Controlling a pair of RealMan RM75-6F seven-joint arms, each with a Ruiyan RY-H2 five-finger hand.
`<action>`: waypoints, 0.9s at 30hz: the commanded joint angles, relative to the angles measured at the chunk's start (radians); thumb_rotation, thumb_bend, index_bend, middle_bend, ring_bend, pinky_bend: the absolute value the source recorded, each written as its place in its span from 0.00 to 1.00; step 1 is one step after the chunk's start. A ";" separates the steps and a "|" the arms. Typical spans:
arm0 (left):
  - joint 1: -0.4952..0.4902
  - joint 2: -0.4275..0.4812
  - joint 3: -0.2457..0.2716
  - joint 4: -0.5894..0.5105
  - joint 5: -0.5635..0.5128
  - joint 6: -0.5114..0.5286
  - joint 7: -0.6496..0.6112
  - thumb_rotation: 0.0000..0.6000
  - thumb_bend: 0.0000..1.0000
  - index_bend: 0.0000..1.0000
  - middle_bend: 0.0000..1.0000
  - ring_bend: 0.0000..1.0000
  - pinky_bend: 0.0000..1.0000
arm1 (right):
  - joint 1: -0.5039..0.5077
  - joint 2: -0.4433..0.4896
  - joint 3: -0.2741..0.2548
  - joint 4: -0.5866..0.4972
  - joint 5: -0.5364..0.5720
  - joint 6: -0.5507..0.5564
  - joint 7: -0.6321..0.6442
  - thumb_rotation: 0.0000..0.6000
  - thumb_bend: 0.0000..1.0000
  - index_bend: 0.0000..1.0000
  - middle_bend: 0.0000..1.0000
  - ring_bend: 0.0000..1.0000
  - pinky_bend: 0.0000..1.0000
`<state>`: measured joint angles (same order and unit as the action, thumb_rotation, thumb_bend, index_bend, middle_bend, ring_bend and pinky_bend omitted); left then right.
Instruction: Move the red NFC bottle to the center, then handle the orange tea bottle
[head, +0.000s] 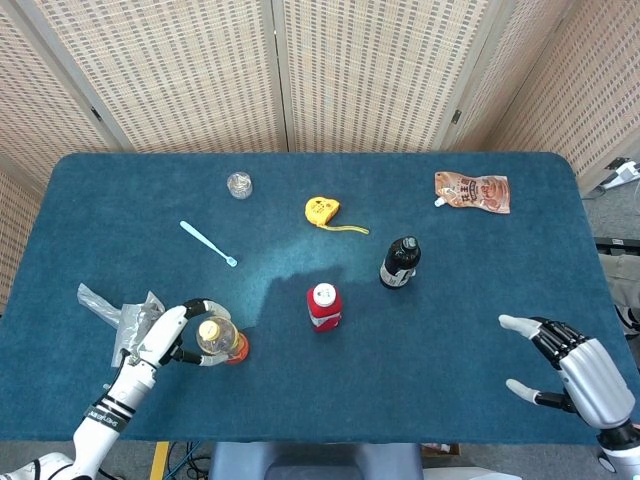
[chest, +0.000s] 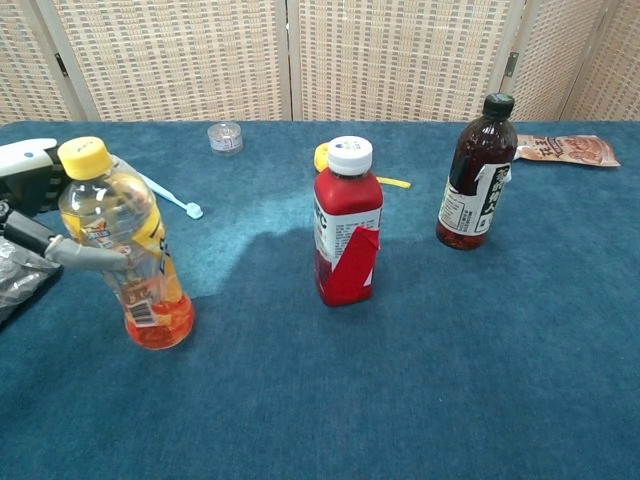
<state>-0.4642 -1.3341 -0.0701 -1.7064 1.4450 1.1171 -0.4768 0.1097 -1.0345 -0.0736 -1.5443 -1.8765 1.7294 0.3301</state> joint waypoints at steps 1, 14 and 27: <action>0.001 0.012 0.001 -0.019 0.009 0.004 -0.006 1.00 0.08 0.56 0.49 0.25 0.15 | 0.000 0.000 0.000 0.001 -0.001 0.000 0.003 1.00 0.05 0.23 0.31 0.28 0.42; 0.007 0.034 0.017 -0.058 0.036 0.013 0.013 1.00 0.08 0.56 0.49 0.25 0.15 | -0.002 0.000 0.001 0.003 -0.005 -0.002 0.004 1.00 0.05 0.23 0.31 0.28 0.42; 0.014 0.037 0.030 -0.048 0.034 0.009 0.021 1.00 0.08 0.56 0.49 0.25 0.15 | -0.001 -0.003 0.002 0.003 -0.004 -0.012 -0.001 1.00 0.05 0.23 0.31 0.28 0.42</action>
<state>-0.4500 -1.2965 -0.0405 -1.7553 1.4788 1.1263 -0.4561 0.1082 -1.0370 -0.0716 -1.5409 -1.8810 1.7176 0.3296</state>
